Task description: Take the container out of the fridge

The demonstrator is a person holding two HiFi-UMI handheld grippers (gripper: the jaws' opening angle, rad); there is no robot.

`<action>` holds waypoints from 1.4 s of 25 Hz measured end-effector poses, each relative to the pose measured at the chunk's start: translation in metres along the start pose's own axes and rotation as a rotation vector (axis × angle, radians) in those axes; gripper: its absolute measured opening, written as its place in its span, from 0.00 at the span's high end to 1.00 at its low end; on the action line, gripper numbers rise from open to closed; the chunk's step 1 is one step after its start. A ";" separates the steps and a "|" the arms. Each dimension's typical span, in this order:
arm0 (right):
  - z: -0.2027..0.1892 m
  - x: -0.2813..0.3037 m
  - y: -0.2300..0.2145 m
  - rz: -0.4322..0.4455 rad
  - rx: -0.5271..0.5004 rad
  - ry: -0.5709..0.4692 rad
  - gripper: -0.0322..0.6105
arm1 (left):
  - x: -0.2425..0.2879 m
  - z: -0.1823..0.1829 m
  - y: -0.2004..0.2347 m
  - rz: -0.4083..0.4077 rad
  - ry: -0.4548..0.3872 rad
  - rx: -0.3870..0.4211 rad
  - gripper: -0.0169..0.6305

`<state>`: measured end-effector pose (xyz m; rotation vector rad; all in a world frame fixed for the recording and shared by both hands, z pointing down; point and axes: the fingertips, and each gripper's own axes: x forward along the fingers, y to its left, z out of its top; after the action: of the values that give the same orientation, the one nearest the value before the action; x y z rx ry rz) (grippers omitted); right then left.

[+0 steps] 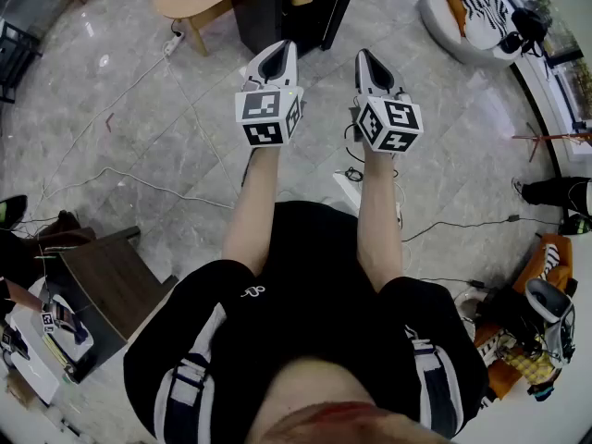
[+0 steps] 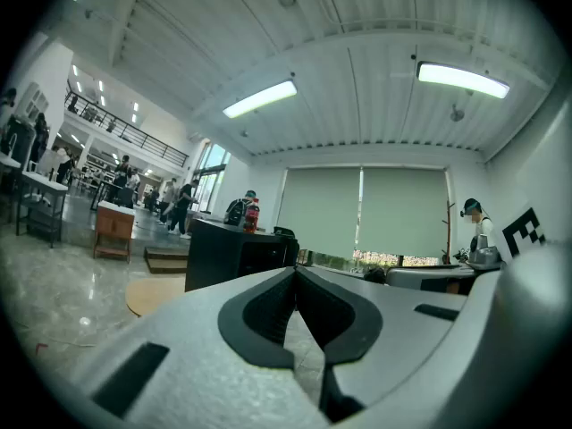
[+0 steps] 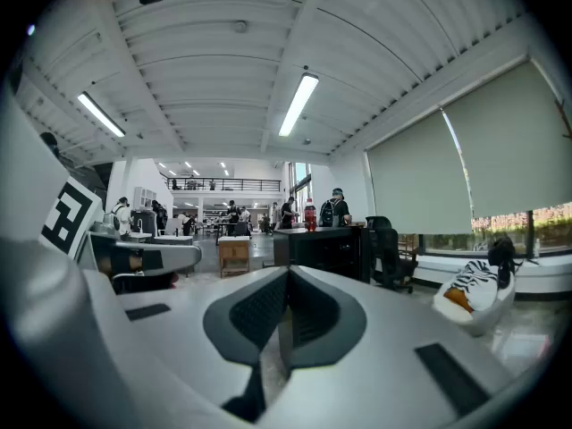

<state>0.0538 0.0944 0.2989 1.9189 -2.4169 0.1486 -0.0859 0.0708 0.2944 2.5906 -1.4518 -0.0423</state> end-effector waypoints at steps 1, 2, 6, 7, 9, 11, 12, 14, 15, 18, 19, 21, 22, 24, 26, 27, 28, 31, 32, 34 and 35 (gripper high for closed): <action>0.002 0.000 0.002 -0.003 0.004 -0.012 0.93 | -0.001 0.001 0.002 0.000 -0.001 -0.003 0.96; 0.005 0.000 0.004 -0.005 0.009 -0.025 0.93 | -0.002 0.002 0.004 -0.001 -0.001 -0.006 0.96; 0.009 -0.004 0.007 -0.029 0.025 -0.056 0.93 | -0.006 0.003 0.010 -0.011 0.000 -0.019 0.96; 0.009 -0.005 0.006 -0.038 0.023 -0.055 0.93 | -0.007 0.003 0.011 -0.014 -0.002 -0.021 0.96; 0.012 -0.006 0.005 -0.050 0.032 -0.061 0.93 | -0.009 0.004 0.014 -0.016 -0.006 -0.026 0.96; 0.016 -0.005 0.005 -0.055 0.036 -0.069 0.93 | -0.011 0.007 0.020 -0.010 -0.014 -0.035 0.96; 0.019 -0.004 0.006 -0.054 0.036 -0.073 0.93 | -0.012 0.008 0.025 -0.004 -0.019 -0.042 0.96; 0.022 -0.001 0.010 -0.046 0.033 -0.075 0.93 | -0.015 0.010 0.033 0.011 -0.028 -0.059 0.96; 0.022 0.001 0.013 -0.043 0.025 -0.072 0.93 | -0.016 0.011 0.037 0.018 -0.032 -0.067 0.96; 0.029 0.006 0.019 -0.036 -0.013 -0.067 0.93 | -0.018 0.014 0.045 0.025 -0.041 -0.075 0.96; 0.033 0.008 0.021 -0.031 -0.017 -0.076 0.93 | -0.017 0.017 0.046 0.024 -0.043 -0.073 0.96; 0.046 0.015 0.024 -0.017 -0.027 -0.098 0.93 | -0.015 0.023 0.049 0.028 -0.052 -0.067 0.96; 0.050 0.018 0.026 -0.011 -0.033 -0.105 0.93 | -0.015 0.026 0.051 0.032 -0.057 -0.066 0.96; 0.052 0.022 0.030 0.001 -0.035 -0.112 0.93 | -0.015 0.028 0.055 0.038 -0.063 -0.064 0.96; 0.051 0.028 0.032 0.010 -0.036 -0.115 0.93 | -0.013 0.030 0.060 0.043 -0.070 -0.062 0.96; 0.051 0.031 0.032 0.015 -0.038 -0.115 0.93 | -0.011 0.031 0.063 0.047 -0.073 -0.061 0.96; 0.051 0.034 0.032 0.019 -0.037 -0.115 0.93 | -0.009 0.031 0.064 0.050 -0.074 -0.058 0.96; 0.050 0.041 0.021 0.018 -0.025 -0.119 0.93 | 0.000 0.031 0.063 0.049 -0.070 -0.044 0.96; 0.048 0.044 0.016 0.016 -0.020 -0.119 0.93 | 0.004 0.031 0.062 0.047 -0.070 -0.039 0.96; 0.047 0.052 0.007 0.018 -0.011 -0.123 0.93 | 0.016 0.032 0.061 0.045 -0.071 -0.025 0.96; 0.047 0.057 0.001 0.021 -0.008 -0.126 0.93 | 0.024 0.035 0.061 0.046 -0.075 -0.017 0.96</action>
<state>0.0405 0.0339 0.2576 1.9564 -2.5122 0.0189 -0.1288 0.0142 0.2713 2.5668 -1.5290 -0.1468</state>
